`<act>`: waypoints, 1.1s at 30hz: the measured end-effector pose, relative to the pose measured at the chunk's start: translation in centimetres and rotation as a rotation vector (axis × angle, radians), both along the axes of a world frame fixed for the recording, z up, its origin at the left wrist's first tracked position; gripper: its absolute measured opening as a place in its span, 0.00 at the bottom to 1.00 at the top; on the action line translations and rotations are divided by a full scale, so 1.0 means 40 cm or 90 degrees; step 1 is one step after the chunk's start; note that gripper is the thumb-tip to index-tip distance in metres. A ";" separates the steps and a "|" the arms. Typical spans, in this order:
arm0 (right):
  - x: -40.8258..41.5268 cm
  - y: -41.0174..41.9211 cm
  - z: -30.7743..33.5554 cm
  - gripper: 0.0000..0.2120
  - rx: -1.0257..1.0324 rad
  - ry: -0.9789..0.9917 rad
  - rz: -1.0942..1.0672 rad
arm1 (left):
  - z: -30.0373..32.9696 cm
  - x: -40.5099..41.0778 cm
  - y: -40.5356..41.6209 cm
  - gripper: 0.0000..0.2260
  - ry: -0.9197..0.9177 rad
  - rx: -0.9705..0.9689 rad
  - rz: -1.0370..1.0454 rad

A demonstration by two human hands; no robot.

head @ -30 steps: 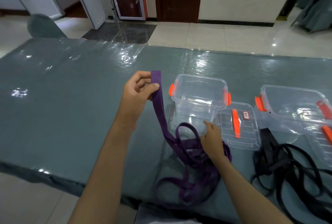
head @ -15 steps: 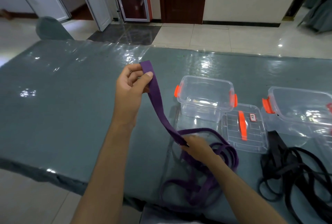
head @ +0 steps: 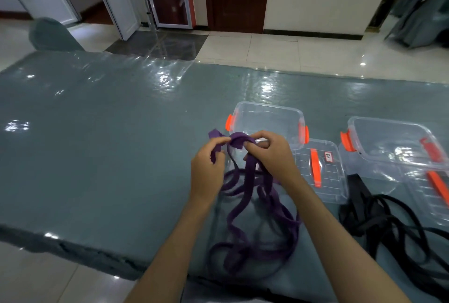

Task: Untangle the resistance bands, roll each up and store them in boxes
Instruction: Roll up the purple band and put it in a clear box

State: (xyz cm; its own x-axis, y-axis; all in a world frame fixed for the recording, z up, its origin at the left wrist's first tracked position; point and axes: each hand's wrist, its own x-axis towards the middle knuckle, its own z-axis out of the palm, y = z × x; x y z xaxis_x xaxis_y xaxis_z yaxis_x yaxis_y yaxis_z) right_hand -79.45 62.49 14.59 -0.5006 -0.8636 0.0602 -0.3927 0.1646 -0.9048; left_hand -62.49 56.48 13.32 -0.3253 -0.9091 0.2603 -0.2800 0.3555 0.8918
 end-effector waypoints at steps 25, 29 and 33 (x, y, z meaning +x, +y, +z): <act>-0.040 0.025 0.013 0.10 -0.114 -0.054 -0.030 | 0.124 -0.129 -0.031 0.08 0.305 0.267 -0.052; -0.064 0.098 -0.199 0.08 0.050 -0.001 -0.082 | 0.186 -0.113 -0.065 0.03 0.383 0.302 -0.053; -0.067 0.159 -0.368 0.10 0.244 -0.007 0.016 | 0.248 -0.094 -0.082 0.03 0.402 0.267 -0.057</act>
